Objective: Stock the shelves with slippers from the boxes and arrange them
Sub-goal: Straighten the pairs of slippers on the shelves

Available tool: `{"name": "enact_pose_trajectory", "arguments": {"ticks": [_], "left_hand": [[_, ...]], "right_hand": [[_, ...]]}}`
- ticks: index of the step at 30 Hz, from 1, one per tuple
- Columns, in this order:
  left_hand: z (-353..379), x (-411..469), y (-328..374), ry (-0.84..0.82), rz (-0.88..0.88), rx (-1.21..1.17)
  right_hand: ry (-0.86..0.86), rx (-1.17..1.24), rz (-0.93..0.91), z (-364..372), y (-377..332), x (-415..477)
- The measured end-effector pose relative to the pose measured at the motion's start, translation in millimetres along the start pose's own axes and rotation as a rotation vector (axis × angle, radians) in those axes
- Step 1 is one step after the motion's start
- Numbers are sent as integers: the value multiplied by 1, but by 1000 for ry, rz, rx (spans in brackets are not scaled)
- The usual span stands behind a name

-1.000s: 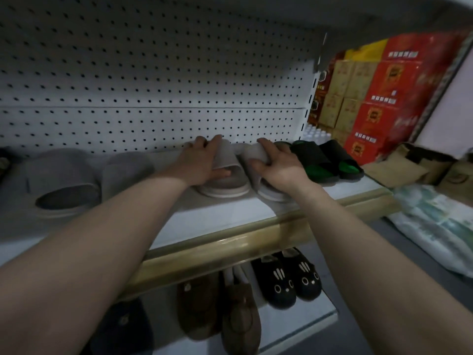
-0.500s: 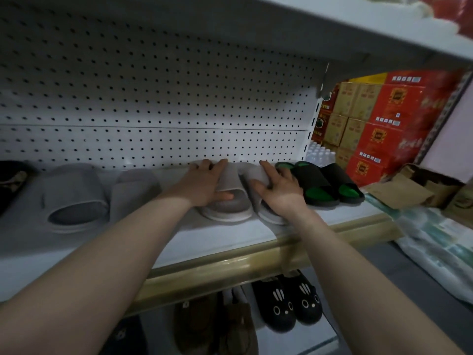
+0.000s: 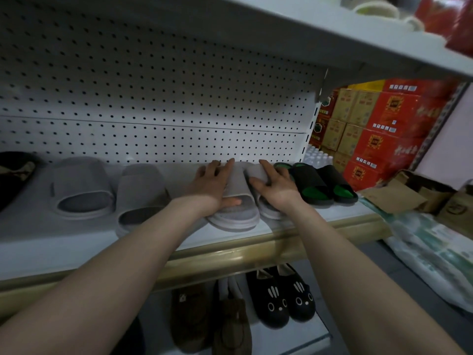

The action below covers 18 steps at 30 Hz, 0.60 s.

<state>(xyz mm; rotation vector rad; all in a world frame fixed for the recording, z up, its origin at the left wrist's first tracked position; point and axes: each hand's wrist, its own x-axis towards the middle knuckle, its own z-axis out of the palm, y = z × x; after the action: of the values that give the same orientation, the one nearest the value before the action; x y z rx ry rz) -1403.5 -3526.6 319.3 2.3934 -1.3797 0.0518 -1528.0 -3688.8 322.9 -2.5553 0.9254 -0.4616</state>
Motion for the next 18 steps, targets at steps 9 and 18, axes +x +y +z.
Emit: {"name": "enact_pose_trajectory", "arguments": {"ticks": [9, 18], "left_hand": [[-5, -33, 25, -18, 33, -60], [2, -23, 26, -117, 6, 74]], "right_hand": [[195, 22, -54, 6, 5, -28], [135, -130, -131, 15, 10, -31]]}}
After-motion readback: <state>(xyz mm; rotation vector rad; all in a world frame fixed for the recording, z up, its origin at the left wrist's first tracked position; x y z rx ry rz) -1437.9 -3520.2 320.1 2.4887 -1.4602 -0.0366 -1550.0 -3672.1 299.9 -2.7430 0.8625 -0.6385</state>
